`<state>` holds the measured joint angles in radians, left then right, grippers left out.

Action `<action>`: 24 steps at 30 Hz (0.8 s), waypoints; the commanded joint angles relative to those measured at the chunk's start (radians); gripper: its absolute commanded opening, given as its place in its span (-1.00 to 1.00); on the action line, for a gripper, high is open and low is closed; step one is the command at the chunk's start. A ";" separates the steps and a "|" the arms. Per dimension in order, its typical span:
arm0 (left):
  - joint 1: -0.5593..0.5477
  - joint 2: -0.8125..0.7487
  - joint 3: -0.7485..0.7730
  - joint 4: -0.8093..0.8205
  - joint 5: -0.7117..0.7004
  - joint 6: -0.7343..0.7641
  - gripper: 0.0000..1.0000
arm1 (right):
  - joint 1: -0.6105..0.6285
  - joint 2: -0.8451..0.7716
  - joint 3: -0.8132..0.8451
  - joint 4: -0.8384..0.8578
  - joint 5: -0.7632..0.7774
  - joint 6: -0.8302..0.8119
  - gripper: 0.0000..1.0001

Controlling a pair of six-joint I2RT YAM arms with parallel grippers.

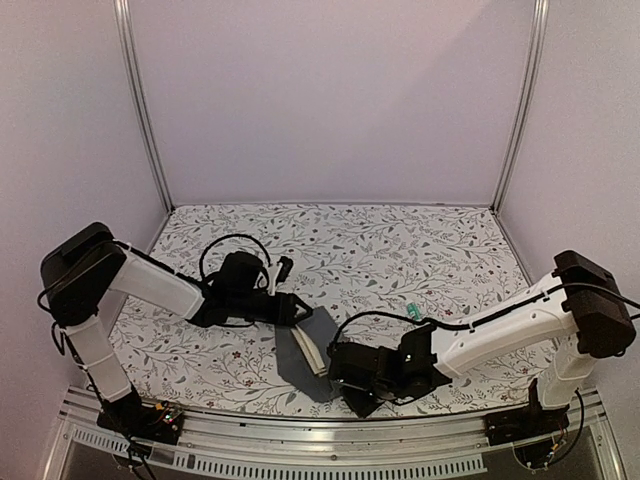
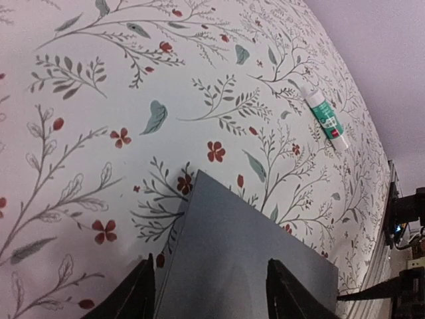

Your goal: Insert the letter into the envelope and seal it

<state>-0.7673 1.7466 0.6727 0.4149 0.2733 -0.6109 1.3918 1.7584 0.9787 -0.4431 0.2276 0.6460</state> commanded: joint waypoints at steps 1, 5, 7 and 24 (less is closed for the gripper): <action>0.036 0.090 0.150 -0.088 0.212 0.164 0.12 | 0.004 0.073 0.069 0.143 -0.045 -0.077 -0.15; 0.047 0.198 0.314 -0.161 0.286 0.265 0.09 | 0.004 0.096 0.109 0.216 -0.091 -0.156 -0.14; 0.049 0.241 0.409 -0.210 0.297 0.300 0.08 | 0.004 0.090 0.120 0.239 -0.142 -0.199 -0.14; 0.038 -0.126 0.312 -0.350 -0.057 0.257 0.50 | -0.198 -0.357 -0.164 0.281 -0.033 -0.155 0.37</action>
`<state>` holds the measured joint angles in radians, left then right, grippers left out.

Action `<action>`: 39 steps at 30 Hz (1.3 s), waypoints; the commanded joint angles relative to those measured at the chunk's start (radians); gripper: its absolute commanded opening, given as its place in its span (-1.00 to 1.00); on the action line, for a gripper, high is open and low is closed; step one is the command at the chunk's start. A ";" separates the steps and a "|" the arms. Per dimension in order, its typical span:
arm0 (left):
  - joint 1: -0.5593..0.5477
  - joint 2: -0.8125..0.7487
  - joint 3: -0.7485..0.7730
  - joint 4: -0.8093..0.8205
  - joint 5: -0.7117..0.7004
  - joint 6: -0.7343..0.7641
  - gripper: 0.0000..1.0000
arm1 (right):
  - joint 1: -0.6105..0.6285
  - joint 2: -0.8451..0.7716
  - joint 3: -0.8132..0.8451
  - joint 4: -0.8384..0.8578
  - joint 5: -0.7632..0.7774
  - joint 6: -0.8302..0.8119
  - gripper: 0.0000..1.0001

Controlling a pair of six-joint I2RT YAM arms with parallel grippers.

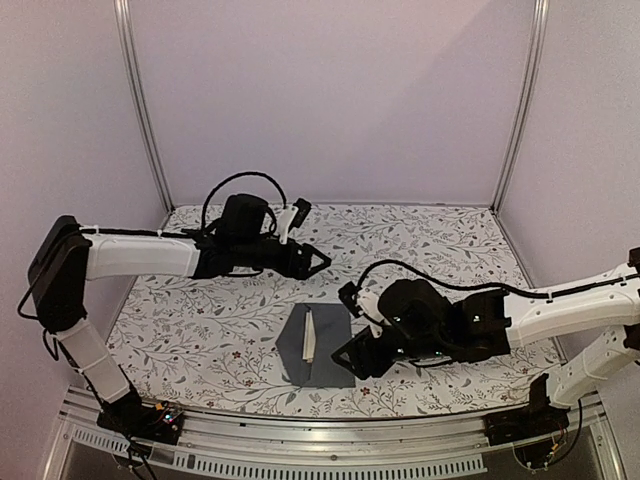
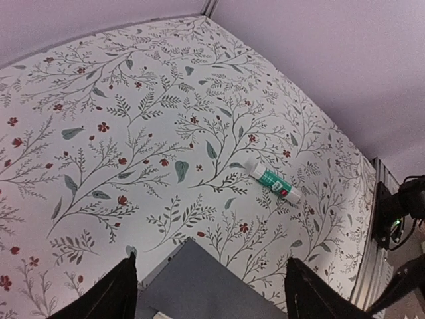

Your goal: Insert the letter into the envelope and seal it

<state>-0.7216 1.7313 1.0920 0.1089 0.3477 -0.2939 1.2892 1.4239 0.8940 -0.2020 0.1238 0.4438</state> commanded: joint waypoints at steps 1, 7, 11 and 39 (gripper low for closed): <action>-0.014 -0.140 -0.145 -0.041 -0.151 -0.081 0.49 | -0.125 -0.030 -0.099 0.067 0.061 0.052 0.39; -0.091 -0.276 -0.334 -0.023 -0.263 -0.191 0.26 | -0.241 -0.025 -0.179 0.217 -0.008 0.054 0.39; -0.130 -0.306 -0.407 -0.003 -0.306 -0.248 0.11 | -0.277 0.023 -0.185 0.274 -0.046 0.054 0.39; -0.130 0.079 -0.263 0.173 -0.156 -0.154 -0.29 | -0.269 0.334 -0.185 0.468 -0.233 0.143 -0.43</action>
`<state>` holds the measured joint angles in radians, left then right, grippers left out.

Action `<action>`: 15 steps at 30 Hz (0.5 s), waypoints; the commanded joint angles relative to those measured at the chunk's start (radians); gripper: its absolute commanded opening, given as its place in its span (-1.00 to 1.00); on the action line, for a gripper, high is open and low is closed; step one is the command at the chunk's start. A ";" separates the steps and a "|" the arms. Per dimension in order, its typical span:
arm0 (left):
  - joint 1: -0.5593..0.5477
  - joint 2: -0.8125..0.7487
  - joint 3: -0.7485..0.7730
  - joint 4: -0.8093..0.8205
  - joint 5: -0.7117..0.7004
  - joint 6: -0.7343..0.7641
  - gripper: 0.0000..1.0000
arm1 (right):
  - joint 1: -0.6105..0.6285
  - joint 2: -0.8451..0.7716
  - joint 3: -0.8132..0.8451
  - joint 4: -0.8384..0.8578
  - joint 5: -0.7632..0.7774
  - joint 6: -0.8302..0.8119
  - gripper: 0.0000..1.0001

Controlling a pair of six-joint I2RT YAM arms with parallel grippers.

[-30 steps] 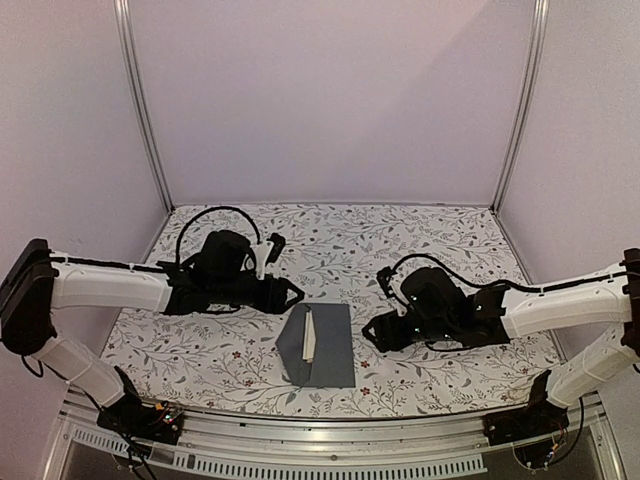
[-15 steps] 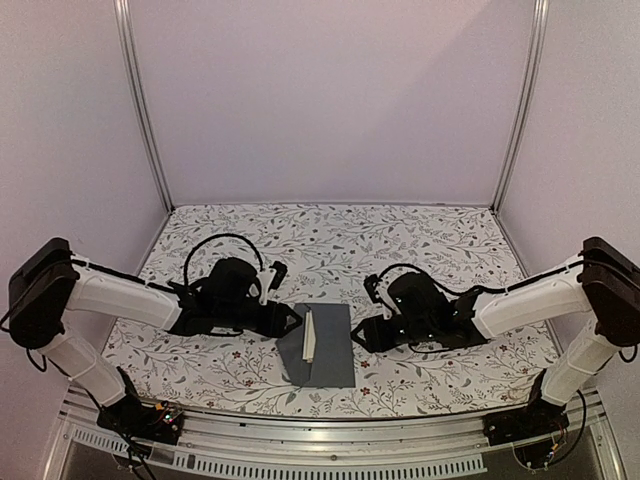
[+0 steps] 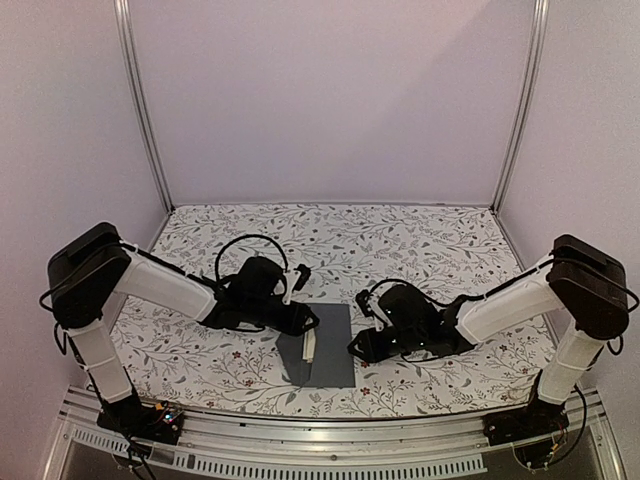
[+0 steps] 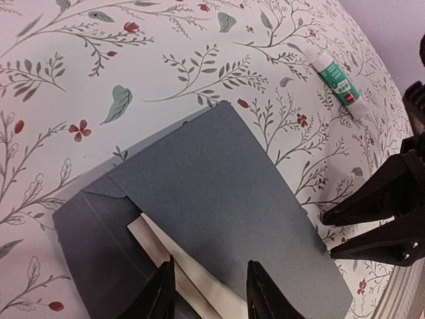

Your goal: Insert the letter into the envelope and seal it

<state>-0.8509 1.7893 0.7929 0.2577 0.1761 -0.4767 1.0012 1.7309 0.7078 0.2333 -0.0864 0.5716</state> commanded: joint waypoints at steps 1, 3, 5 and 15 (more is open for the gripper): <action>0.001 0.025 0.040 0.023 0.016 0.031 -0.30 | 0.024 0.033 0.004 0.032 -0.024 0.017 -0.43; 0.002 0.033 0.046 0.026 0.016 0.037 -0.31 | 0.032 0.040 0.009 0.032 -0.025 0.023 -0.43; 0.005 0.044 0.053 0.029 0.022 0.042 -0.33 | 0.041 0.044 0.015 0.030 -0.027 0.025 -0.43; 0.028 0.080 0.070 0.050 0.062 0.066 -0.37 | 0.086 0.048 0.053 0.018 -0.045 0.025 -0.43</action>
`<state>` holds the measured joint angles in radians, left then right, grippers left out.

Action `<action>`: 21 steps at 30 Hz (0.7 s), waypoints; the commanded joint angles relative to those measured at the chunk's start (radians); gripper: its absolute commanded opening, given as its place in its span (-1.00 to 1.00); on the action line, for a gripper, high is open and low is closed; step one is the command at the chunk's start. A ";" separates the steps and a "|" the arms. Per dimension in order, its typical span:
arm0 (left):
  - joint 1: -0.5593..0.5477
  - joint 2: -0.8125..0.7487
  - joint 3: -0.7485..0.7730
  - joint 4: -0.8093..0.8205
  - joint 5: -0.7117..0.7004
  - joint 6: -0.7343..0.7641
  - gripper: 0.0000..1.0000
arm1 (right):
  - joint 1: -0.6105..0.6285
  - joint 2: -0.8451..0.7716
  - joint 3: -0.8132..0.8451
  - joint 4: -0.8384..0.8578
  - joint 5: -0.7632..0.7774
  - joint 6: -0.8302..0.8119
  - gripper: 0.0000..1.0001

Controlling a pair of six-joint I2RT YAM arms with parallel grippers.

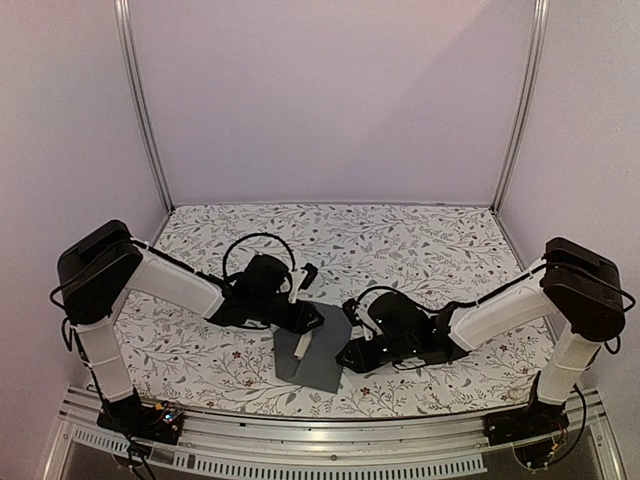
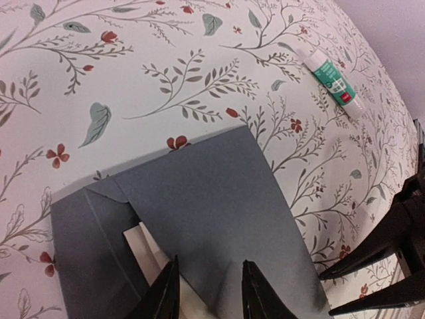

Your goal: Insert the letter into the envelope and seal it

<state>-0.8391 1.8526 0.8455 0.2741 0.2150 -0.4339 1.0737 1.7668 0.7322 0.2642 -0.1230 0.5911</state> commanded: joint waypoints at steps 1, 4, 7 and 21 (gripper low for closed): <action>0.017 0.014 0.016 0.030 0.023 0.023 -0.38 | 0.014 0.011 0.034 -0.028 0.002 0.007 -0.43; 0.018 -0.021 0.000 0.022 0.008 0.023 -0.39 | 0.014 -0.001 0.062 -0.116 0.063 -0.003 -0.40; 0.017 -0.093 -0.041 0.024 -0.019 0.024 -0.32 | 0.014 -0.059 0.093 -0.229 0.135 -0.036 -0.30; 0.015 -0.443 -0.241 0.018 -0.094 0.062 0.49 | -0.239 -0.250 0.271 -0.836 0.410 -0.138 0.49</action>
<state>-0.8291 1.4670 0.6395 0.3012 0.1497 -0.3912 0.9390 1.5032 0.9287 -0.3290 0.1986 0.5022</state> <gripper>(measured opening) 0.731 0.719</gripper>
